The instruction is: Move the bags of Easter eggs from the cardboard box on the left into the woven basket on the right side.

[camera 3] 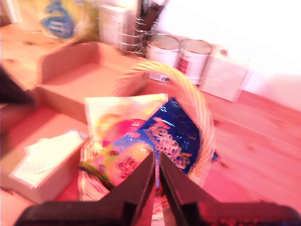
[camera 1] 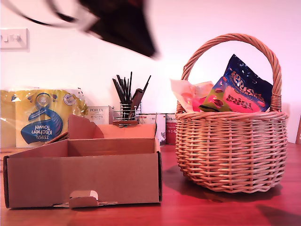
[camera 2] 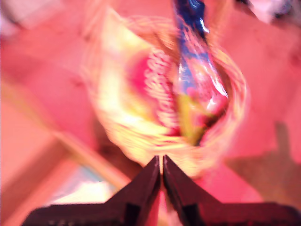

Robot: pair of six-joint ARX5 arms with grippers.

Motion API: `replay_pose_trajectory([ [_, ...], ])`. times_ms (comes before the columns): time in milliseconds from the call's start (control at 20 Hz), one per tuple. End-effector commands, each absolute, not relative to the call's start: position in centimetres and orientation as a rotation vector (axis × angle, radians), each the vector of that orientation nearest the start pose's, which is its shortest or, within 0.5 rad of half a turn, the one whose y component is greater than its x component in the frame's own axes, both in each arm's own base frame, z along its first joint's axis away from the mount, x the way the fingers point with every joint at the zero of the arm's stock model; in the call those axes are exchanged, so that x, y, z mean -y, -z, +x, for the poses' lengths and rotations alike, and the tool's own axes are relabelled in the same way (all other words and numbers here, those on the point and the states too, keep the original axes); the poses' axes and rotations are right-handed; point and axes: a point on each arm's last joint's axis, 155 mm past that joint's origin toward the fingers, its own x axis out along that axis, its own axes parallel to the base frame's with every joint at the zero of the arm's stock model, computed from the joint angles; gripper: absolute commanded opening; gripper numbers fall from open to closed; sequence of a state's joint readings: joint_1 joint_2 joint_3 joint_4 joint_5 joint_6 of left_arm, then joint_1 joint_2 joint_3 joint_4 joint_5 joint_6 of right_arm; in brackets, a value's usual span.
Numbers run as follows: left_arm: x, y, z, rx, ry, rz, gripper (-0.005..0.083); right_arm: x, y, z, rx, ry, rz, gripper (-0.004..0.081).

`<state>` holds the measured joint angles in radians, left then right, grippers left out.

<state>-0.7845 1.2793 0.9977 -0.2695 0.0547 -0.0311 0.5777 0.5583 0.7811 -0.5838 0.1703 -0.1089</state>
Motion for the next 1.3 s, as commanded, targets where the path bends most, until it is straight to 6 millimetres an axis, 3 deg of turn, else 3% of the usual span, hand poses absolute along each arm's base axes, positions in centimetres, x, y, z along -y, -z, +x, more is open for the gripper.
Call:
replay_pose_trajectory([
  [0,27.5,-21.6,28.7,-0.507,0.747,0.144,-0.0021,-11.3,-26.4,23.1,-0.316,-0.448,-0.213,-0.0013],
  [250,21.0,-24.5,27.4,-0.334,0.621,0.064,-0.0021,-10.5,-27.9,22.9,-0.257,-0.466,-0.176,-0.0013],
  [550,16.8,-30.1,24.7,-0.134,0.552,0.020,-0.0021,-10.7,-27.9,22.6,-0.261,-0.484,-0.162,-0.0013],
  [850,16.4,-28.6,24.4,-0.193,0.546,0.051,-0.0021,-10.4,-25.3,21.8,-0.370,-0.487,-0.179,-0.0013],
  [1250,17.2,-25.2,25.4,-0.307,0.541,0.098,-0.0021,-10.3,-24.7,21.6,-0.394,-0.488,-0.183,-0.0013],
])
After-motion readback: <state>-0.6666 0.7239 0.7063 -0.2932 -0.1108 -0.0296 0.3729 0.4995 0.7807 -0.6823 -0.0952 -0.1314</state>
